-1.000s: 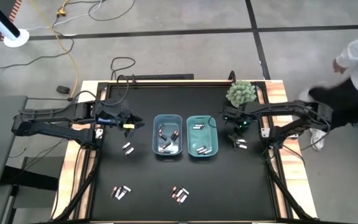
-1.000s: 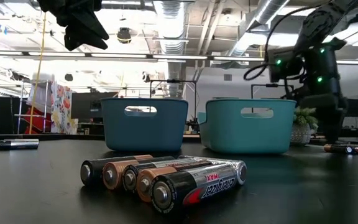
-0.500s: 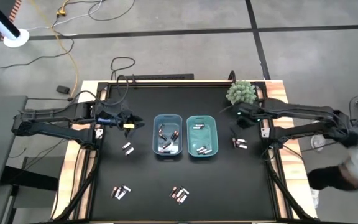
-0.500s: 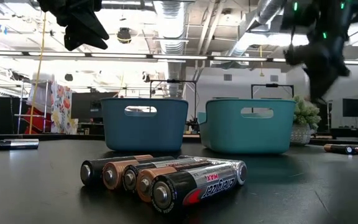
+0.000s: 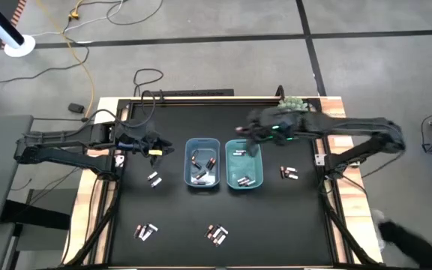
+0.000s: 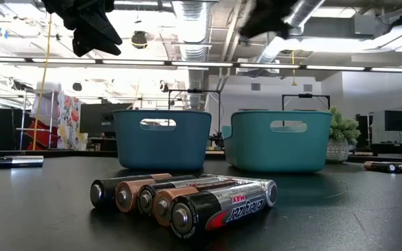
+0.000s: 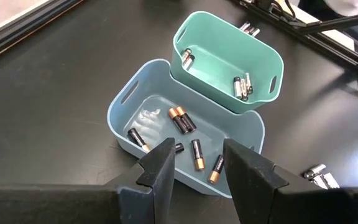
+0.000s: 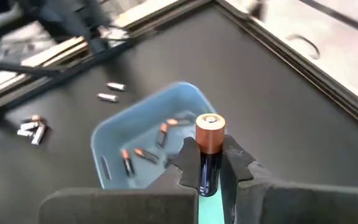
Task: Sort batteries
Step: Put the black battery into the blue bin, then put the white battery into the green bin
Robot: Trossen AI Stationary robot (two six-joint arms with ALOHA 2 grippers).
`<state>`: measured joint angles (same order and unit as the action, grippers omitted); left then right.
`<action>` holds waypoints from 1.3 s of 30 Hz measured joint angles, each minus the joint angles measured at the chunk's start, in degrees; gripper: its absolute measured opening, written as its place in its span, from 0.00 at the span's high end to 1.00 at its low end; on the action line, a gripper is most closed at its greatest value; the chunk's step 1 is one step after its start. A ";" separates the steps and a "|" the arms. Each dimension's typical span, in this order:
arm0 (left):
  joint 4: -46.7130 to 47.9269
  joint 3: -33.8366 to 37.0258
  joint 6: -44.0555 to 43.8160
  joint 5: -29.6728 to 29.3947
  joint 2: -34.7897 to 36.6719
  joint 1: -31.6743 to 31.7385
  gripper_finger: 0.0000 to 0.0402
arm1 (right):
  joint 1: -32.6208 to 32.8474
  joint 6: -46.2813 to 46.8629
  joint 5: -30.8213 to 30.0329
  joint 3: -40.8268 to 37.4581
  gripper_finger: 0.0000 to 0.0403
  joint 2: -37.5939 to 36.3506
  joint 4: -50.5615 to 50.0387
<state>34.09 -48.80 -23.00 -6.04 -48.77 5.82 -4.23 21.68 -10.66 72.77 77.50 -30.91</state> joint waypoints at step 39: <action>-0.20 0.00 2.66 -0.04 0.02 0.00 0.68 | 0.33 -6.11 8.37 25.44 0.64 43.45 -0.23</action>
<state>33.89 -48.80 -20.34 -6.09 -48.75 5.82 -3.90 15.57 -2.29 98.21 120.96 -31.14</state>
